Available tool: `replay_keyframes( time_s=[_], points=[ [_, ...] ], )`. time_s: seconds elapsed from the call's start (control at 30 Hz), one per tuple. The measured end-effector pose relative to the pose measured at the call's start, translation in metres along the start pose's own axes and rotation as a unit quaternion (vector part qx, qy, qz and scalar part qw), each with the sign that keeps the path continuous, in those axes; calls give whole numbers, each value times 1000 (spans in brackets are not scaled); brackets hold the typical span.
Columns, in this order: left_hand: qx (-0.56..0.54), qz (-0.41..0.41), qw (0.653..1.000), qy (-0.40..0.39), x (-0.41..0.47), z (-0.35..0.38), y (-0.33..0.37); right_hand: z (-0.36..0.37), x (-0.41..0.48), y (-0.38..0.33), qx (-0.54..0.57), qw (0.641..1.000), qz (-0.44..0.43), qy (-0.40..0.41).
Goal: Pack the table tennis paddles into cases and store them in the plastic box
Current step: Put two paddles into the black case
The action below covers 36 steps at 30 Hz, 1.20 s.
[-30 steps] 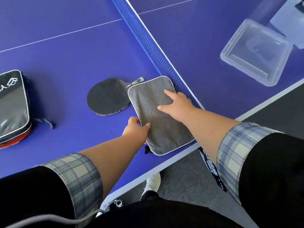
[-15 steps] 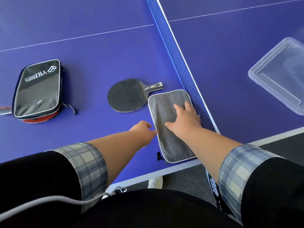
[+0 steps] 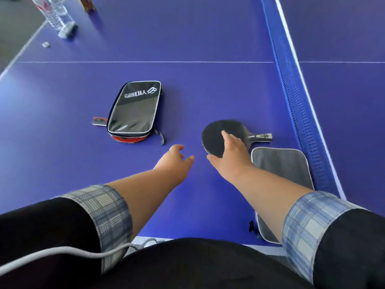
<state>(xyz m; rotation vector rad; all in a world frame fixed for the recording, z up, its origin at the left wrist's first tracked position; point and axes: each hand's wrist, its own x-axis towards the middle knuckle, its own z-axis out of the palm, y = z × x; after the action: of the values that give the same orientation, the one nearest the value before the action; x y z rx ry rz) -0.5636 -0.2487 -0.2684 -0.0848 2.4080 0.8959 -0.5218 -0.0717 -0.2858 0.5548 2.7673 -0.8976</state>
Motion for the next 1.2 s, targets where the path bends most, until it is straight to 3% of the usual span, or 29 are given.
replay_keyframes(
  time_s=[0.23,0.4,0.77,1.1,1.2],
  points=[
    [-47,-24,993,109,37,-85,-78,48,27,-90,69,996,-29,-51],
    [-67,-16,986,150,89,-154,-130,87,66,-161,151,987,43,-36],
    [-29,6,999,38,209,-219,-151,137,148,-238,198,958,204,-20],
    [-71,64,995,5,183,-205,-166,146,122,-249,232,947,218,26],
    [-36,71,997,-2,158,-200,-173,145,95,-243,218,952,217,17]
  ],
)
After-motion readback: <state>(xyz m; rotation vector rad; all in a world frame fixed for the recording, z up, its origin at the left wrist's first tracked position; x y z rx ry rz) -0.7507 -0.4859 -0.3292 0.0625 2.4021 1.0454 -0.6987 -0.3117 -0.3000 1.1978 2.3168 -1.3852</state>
